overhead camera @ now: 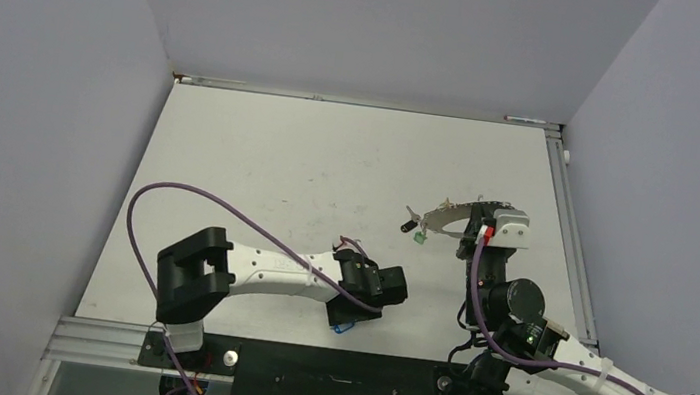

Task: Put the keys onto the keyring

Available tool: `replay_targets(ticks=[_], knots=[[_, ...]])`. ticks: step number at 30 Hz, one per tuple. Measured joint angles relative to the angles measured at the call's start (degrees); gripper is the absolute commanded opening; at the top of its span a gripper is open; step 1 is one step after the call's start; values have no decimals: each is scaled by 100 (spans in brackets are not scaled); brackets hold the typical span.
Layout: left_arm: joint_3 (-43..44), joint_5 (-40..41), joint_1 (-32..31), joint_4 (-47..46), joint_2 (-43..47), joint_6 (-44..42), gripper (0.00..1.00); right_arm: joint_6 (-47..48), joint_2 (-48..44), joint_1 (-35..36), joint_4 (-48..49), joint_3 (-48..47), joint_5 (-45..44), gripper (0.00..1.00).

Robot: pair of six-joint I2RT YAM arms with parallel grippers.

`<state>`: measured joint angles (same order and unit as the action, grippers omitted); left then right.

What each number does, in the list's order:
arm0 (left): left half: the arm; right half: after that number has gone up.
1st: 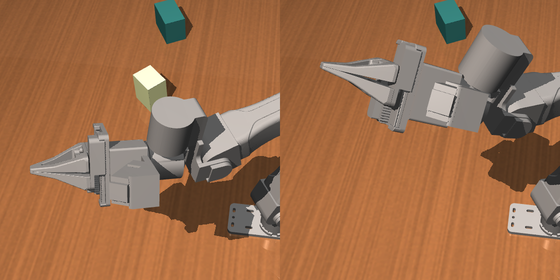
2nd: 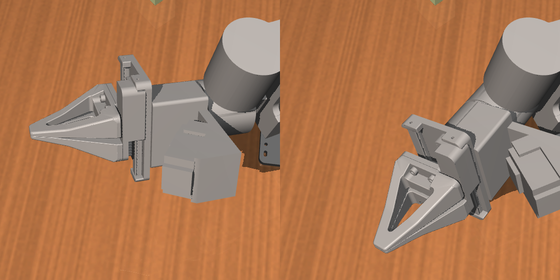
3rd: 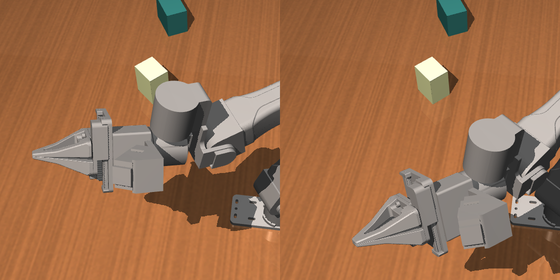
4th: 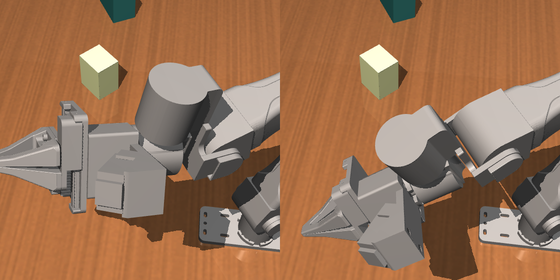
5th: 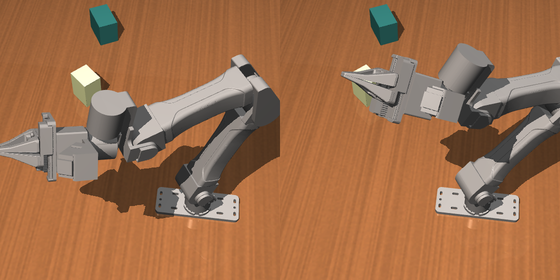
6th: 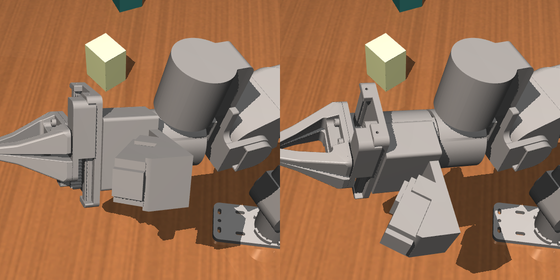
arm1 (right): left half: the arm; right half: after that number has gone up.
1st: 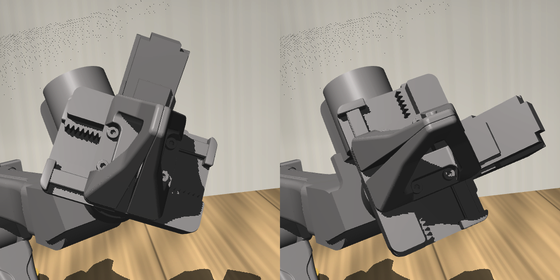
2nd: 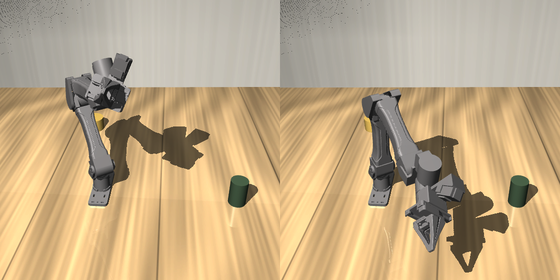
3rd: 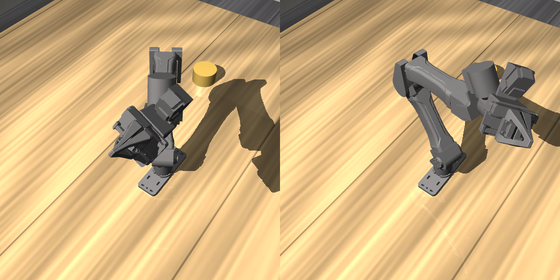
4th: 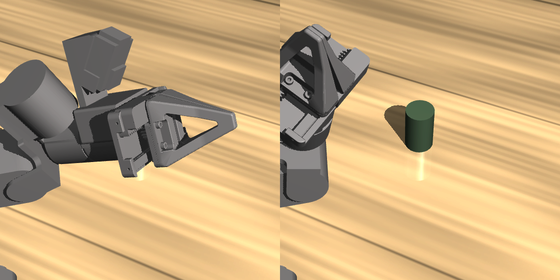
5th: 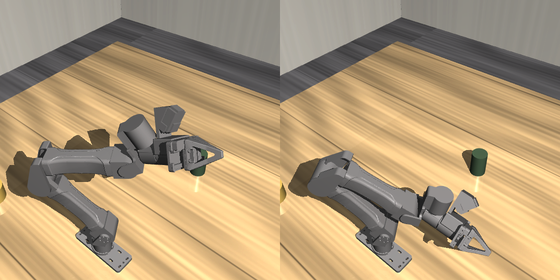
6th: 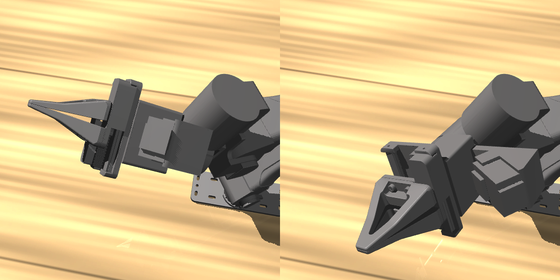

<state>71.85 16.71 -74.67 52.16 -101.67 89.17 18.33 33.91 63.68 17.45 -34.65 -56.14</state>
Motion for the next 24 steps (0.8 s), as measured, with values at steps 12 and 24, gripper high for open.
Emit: replay_targets(ticks=[12,24], knots=[[-232,7,92,-131,-236,173,42,-98,0,0,-44,0,4,5],[-275,7,173,-470,-326,162,13,-103,24,0,-46,0,42,5]])
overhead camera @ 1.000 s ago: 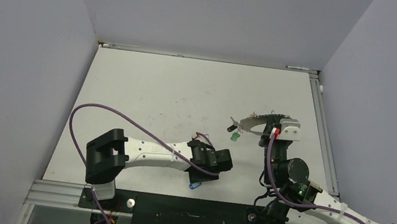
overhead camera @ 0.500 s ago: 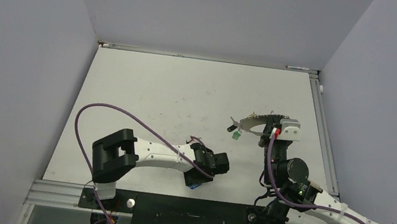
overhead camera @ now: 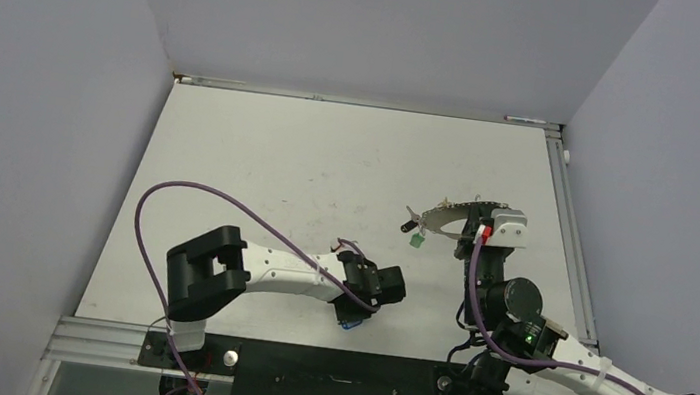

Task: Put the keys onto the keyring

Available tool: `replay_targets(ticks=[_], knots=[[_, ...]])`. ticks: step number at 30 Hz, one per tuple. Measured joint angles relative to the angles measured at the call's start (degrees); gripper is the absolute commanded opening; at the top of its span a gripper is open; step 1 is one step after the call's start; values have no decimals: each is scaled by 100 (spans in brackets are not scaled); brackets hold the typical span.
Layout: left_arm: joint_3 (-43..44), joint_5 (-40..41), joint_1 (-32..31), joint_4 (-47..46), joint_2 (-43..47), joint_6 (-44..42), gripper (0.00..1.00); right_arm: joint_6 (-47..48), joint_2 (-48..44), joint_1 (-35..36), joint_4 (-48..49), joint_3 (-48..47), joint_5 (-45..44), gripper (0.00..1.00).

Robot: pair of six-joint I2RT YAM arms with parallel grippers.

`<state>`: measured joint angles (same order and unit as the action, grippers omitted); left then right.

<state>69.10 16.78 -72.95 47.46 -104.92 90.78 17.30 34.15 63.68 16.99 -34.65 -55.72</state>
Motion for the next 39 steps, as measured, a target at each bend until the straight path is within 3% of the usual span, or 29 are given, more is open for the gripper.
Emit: replay_targets(ticks=[11,23,32,39], knots=[[-101,57,81,-446,17,-413,0,0,20,0,-24,2,79,5],[-485,-26,264,-1532,197,-1279,0,-2,24,-2,-37,2,160,5],[-1834,328,284,-2227,1679,-2105,0,0,98,0,-37,4,295,5],[-2203,697,299,-2592,2474,-2708,0,-24,175,0,-44,4,404,5]])
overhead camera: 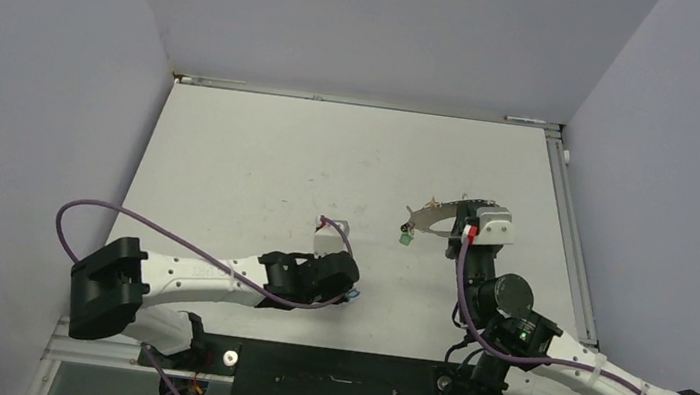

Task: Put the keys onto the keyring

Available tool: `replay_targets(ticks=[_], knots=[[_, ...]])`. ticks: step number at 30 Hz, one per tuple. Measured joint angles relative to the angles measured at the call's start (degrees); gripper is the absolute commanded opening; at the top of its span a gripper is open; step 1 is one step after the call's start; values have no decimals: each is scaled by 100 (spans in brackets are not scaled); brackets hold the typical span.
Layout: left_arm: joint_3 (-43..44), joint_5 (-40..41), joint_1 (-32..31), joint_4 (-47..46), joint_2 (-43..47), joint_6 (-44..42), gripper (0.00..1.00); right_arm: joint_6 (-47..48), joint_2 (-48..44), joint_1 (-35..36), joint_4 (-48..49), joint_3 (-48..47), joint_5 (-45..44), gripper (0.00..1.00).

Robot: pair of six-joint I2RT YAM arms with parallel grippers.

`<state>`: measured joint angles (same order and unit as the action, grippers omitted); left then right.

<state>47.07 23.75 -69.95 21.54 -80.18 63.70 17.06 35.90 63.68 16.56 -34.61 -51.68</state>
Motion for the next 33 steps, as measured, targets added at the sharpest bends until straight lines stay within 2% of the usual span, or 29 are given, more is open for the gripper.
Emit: replay_targets(ticks=[9,20,26,33], knots=[[-717,332,0,-533,1213,-1412,0,-247,-85,0,-260,0,448,5],[-826,785,0,-905,2579,-3440,0,-535,-511,-2,-1062,-63,1626,5],[-822,994,-2,-931,3215,-4538,0,-538,-590,0,-1515,-461,2728,5],[-739,964,0,-979,3724,-6046,0,-476,-413,0,-1617,-566,4275,5]])
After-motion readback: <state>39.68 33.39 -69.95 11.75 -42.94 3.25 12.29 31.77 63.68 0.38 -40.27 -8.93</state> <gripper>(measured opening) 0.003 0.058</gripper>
